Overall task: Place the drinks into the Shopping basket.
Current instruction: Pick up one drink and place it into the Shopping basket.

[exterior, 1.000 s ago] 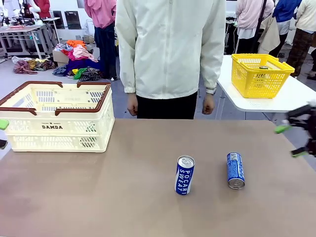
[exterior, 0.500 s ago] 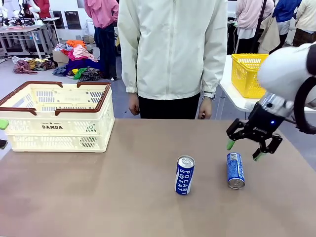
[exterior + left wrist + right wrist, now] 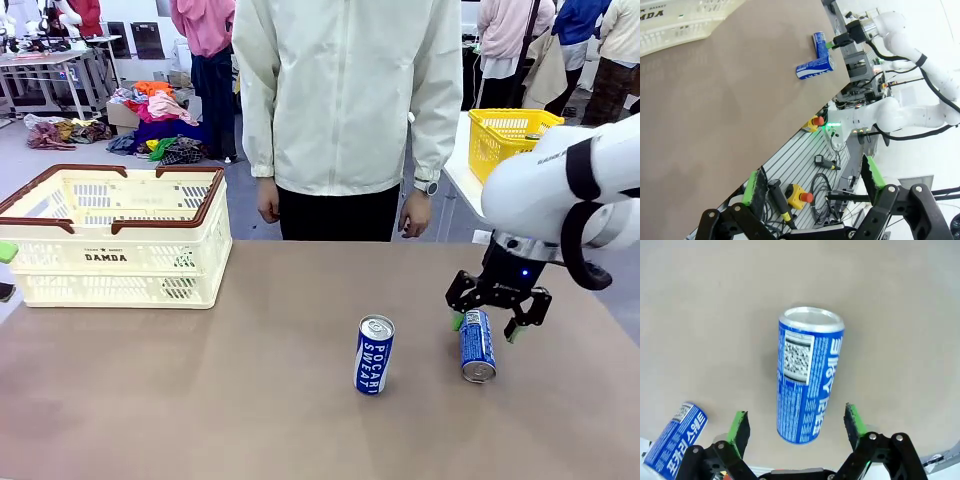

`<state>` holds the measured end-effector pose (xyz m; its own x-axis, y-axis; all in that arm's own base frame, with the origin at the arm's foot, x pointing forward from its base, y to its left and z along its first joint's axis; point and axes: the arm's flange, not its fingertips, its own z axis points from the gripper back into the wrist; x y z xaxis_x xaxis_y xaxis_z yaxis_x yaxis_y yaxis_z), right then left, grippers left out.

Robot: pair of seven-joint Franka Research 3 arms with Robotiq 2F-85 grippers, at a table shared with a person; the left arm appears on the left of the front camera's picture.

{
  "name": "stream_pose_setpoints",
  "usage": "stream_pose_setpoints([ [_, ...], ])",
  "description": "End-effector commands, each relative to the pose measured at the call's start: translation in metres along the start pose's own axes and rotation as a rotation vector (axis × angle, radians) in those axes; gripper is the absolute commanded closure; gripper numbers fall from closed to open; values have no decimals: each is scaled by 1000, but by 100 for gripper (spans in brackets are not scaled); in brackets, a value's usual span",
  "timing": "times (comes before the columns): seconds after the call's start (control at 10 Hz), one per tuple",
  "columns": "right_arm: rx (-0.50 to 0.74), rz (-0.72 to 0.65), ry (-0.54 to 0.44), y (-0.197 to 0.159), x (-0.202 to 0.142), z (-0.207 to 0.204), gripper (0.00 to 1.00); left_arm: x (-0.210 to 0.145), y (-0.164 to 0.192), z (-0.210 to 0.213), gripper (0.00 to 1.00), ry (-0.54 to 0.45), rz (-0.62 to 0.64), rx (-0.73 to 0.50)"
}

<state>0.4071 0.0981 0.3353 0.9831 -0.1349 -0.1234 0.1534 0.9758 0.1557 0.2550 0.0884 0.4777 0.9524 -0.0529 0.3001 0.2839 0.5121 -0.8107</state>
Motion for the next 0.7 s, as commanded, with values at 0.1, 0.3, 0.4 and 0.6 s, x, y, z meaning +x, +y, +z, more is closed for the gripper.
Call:
stream_pose_setpoints([
  [0.1, -56, -38, -37, 4, 12, -45, 0, -1, -2, 2, 0, -1, 7, -9],
  [0.3, -58, -53, -44, 3, 14, -50, 0, -1, -2, 2, 0, -1, 7, -9],
  [0.4, -50, -68, -48, 4, 13, -48, 0, -1, -2, 2, 0, -1, 7, -9],
  [0.6, -53, -70, -40, 5, 14, -45, 100, -1, -2, 2, 0, -1, 7, -9],
])
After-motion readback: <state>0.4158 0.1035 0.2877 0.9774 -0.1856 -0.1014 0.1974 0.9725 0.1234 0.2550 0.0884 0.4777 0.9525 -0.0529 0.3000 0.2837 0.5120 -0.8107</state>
